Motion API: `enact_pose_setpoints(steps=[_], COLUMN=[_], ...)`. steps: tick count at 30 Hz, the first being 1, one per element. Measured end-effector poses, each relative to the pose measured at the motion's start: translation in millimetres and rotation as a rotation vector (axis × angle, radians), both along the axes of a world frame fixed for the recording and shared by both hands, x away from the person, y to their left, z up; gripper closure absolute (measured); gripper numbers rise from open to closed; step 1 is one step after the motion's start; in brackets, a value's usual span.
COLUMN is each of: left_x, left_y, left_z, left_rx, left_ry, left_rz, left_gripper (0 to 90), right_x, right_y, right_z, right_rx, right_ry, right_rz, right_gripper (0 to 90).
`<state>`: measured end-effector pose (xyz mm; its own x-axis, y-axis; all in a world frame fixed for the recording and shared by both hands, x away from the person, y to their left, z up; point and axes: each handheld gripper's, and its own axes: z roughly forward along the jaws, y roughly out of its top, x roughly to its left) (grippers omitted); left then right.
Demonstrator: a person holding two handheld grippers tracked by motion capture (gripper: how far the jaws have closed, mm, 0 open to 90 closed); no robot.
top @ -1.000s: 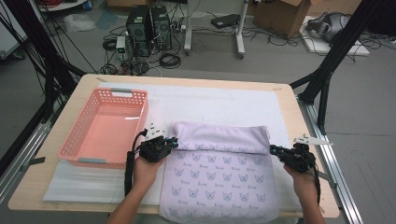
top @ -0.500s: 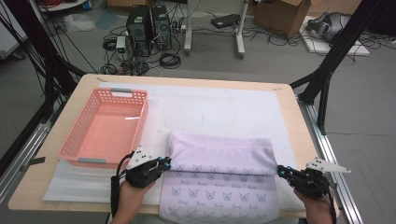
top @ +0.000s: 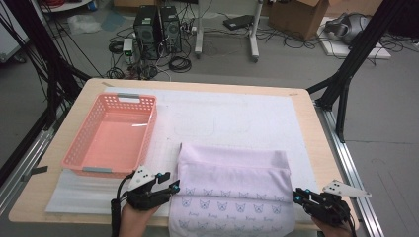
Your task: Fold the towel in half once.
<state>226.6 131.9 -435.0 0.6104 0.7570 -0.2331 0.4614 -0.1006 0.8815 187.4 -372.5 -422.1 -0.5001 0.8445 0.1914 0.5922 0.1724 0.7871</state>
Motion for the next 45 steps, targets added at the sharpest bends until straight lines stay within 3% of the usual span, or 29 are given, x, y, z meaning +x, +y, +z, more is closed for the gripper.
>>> enact_pose_setpoints(steps=[2,4,8,10,11,21,30,33,35,37,39,42,45], left_x=[10.1,20.9,28.8,23.8,20.9,-17.5,-49.9,-56.3,-56.1,-51.3,-46.2,-32.9,-15.1], left_y=[-2.6,-9.8,-29.1,-33.6,-34.0,-10.0,0.9,0.2,-0.1,1.0,2.6,4.3,2.1], left_z=[2.3,0.9,-9.7,-12.8,-13.4,0.9,-0.6,-1.3,-0.4,1.5,4.7,8.3,6.6], left_rx=[0.004,0.015,0.083,0.115,0.122,0.036,0.054,0.065,0.050,0.017,-0.004,-0.011,-0.005], left_ry=[0.008,0.041,0.124,0.107,0.091,0.040,0.043,0.039,0.020,0.001,-0.028,-0.048,-0.049], left_rz=[0.006,-0.004,-0.030,-0.034,-0.035,-0.083,-0.133,-0.152,-0.150,-0.134,-0.109,-0.079,-0.061], left_gripper=[47.2,47.3,52.7,73.5,83.9,85.4,85.3,84.9,81.5,59.5,49.0,46.6,48.0], right_x=[4.7,11.6,27.6,30.0,28.9,-14.1,-49.8,-55.9,-57.5,-56.5,-54.3,-47.2,-30.1], right_y=[2.4,7.2,17.8,20.8,21.5,4.3,6.7,6.7,7.9,8.0,5.8,3.1,3.6], right_z=[5.3,6.7,-3.4,-9.3,-11.8,4.2,9.5,5.0,3.0,5.7,11.6,18.6,15.1], right_rx=[0.004,-0.015,-0.047,-0.064,-0.078,0.000,0.008,0.001,-0.011,-0.006,0.011,0.010,-0.023], right_ry=[-0.028,-0.033,0.025,0.053,0.060,0.022,0.039,0.068,0.075,0.054,0.016,-0.040,-0.056], right_rz=[-0.021,-0.025,-0.026,-0.008,0.015,0.066,0.107,0.107,0.111,0.086,0.060,0.019,0.003], right_gripper=[65.9,65.4,68.2,84.2,86.8,87.3,87.4,87.4,86.1,72.0,67.9,67.2,70.3])
